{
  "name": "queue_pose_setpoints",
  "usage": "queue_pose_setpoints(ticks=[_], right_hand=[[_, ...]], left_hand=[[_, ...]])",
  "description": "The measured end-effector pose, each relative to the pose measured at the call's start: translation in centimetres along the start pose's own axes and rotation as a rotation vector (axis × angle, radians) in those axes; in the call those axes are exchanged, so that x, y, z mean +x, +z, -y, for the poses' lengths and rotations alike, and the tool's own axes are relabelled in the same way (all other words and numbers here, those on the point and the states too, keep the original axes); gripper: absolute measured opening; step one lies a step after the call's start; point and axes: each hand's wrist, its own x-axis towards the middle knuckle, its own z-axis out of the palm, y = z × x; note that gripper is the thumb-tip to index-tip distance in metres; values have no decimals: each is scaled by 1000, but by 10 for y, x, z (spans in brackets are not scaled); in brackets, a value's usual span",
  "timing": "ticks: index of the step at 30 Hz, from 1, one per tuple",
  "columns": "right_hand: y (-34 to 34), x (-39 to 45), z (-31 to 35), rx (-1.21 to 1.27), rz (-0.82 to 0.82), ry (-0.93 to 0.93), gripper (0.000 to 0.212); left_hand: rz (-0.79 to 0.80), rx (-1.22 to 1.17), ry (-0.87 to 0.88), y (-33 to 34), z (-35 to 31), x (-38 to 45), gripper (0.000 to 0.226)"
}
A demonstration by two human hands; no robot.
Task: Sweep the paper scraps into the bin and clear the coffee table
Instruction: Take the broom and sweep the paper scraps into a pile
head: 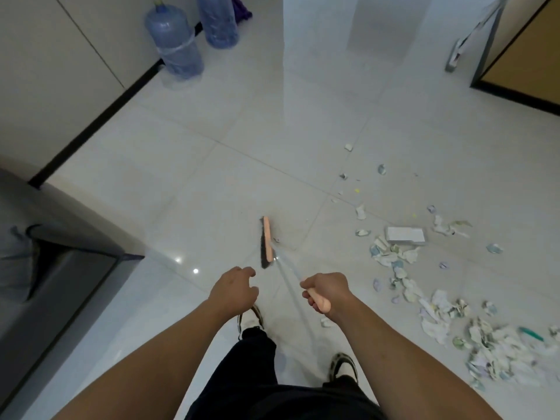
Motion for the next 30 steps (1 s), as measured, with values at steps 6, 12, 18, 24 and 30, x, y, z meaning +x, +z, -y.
queue_pose_setpoints(ticks=[6,12,18,24,30], right_hand=[[36,15,44,272,-294,-31,15],[39,21,88,246,-382,-62,6],[99,13,143,107,26,16,5],[168,45,192,-66,268,71,11],[136,88,224,33,103,94,10]], left_hand=[[43,19,82,-61,21,66,48],[43,-6,104,-91,23,108,48],[80,-56,21,-101,27,129,50],[-29,-106,-143,-123,42,140,49],[-4,-76,-237,-139,18,169,48]])
